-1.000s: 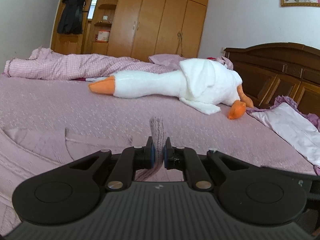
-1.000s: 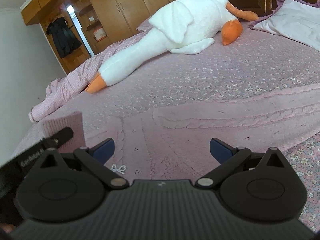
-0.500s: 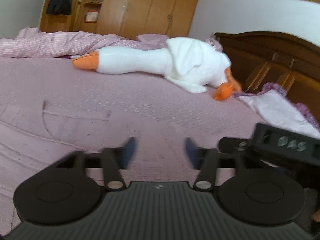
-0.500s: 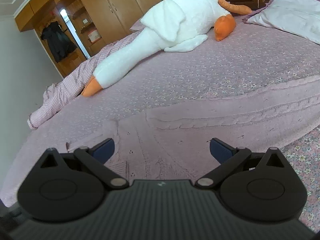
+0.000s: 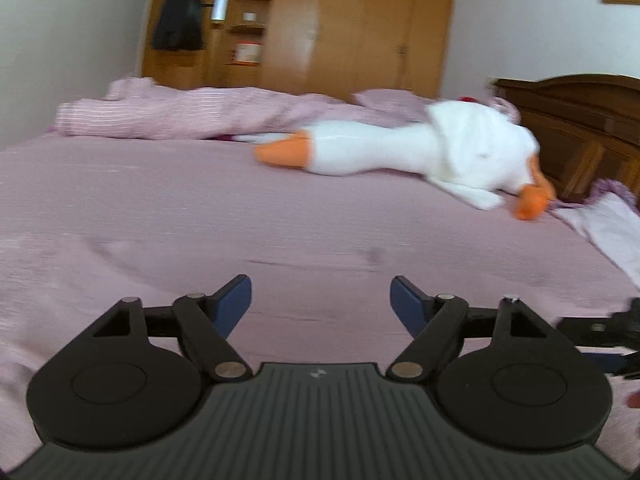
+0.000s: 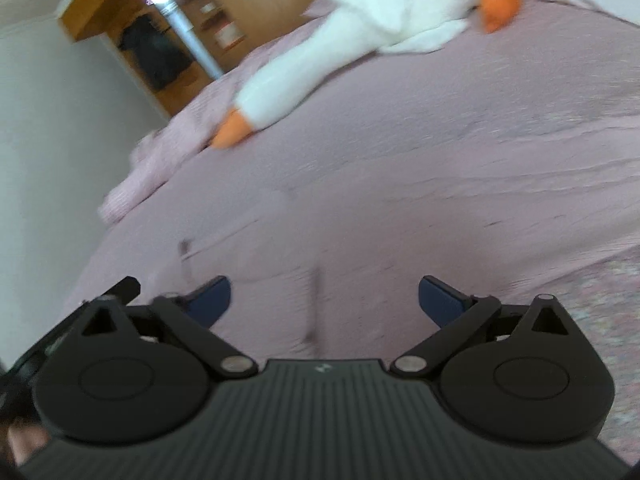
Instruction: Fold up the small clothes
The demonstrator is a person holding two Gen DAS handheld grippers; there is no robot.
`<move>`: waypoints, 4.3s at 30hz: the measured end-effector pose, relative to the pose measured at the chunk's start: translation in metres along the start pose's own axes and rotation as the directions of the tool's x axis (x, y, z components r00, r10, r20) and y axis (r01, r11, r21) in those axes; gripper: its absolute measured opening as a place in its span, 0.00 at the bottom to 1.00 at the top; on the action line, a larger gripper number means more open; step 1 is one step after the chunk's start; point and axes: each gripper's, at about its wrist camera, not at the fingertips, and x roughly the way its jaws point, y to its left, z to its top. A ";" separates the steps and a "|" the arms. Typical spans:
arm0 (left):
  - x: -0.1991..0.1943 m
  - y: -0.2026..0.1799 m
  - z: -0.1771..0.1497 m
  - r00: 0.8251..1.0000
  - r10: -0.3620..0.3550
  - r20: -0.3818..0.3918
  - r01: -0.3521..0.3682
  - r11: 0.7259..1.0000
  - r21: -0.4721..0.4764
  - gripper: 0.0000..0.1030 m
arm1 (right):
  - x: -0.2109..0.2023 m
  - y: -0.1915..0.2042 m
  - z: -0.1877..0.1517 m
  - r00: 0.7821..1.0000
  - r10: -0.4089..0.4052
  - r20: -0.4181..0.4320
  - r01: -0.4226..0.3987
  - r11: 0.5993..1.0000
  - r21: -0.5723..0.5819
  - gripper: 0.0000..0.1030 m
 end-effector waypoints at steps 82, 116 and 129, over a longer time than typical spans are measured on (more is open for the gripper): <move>-0.027 0.183 -0.014 0.982 0.105 -0.155 -0.117 0.990 -0.073 0.10 | 0.037 0.059 -0.054 0.992 -0.085 -0.090 0.042 0.916 -0.398 0.30; -0.115 0.073 -0.001 0.994 0.095 -0.052 -0.094 0.995 0.030 0.91 | -0.163 -0.162 -0.013 0.953 -0.143 0.265 0.113 0.985 0.127 0.66; -0.100 0.098 -0.043 0.984 0.103 -0.146 -0.110 0.993 -0.039 0.95 | -0.168 -0.291 0.008 0.898 -0.354 0.261 0.161 0.817 0.553 0.65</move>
